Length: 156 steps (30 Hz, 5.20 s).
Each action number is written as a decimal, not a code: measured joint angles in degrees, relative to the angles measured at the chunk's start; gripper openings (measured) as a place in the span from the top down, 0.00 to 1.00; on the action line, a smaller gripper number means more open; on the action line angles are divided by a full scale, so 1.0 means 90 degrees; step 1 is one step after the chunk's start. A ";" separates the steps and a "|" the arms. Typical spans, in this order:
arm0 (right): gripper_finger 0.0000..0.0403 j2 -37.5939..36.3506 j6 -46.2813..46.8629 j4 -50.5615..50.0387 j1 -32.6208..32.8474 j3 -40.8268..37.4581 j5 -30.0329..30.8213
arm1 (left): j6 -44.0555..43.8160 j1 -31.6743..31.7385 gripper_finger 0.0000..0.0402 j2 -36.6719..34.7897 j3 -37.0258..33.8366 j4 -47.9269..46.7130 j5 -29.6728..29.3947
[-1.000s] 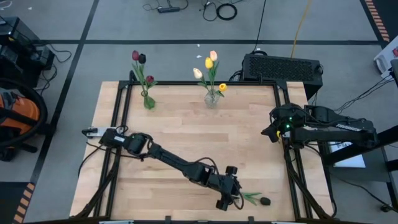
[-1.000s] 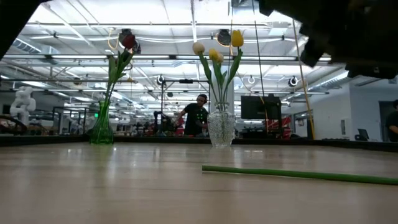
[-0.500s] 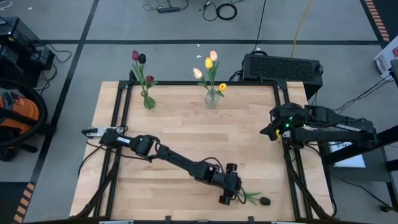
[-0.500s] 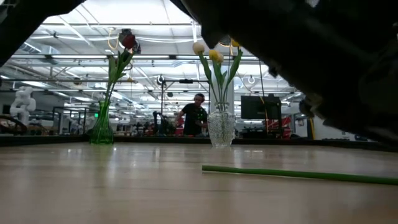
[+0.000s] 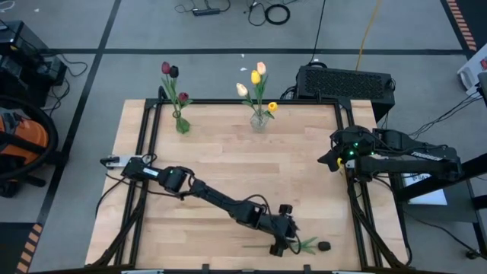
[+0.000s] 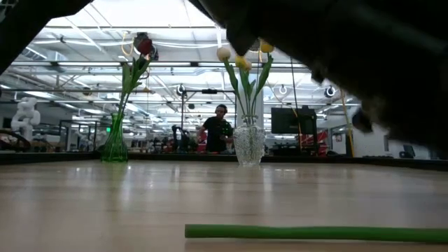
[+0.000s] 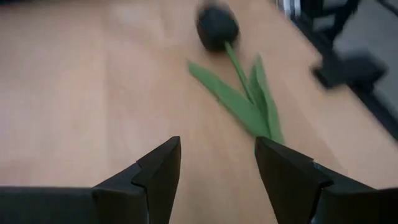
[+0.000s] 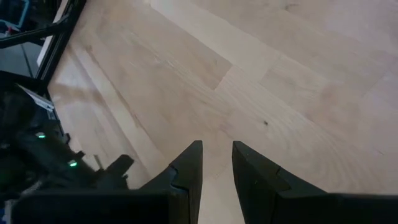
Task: Sort flowers into vase by color
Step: Put the black tulip into the green vase
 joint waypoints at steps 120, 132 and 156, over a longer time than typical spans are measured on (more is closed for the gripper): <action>0.80 0.4284 -0.2812 0.4679 0.0001 -0.0002 0.0341 | 0.2888 0.4821 1.00 -1.5234 -1.2728 0.6413 -0.2974; 0.80 0.4284 -0.2644 0.4777 0.0001 -0.0002 0.0338 | 0.1488 0.6163 1.00 -1.4148 -1.2728 0.6353 -0.2162; 0.80 0.4284 -0.2542 0.4774 -0.0002 -0.0002 0.0319 | 0.0696 0.7849 1.00 -1.1847 -1.2721 0.8715 -0.0691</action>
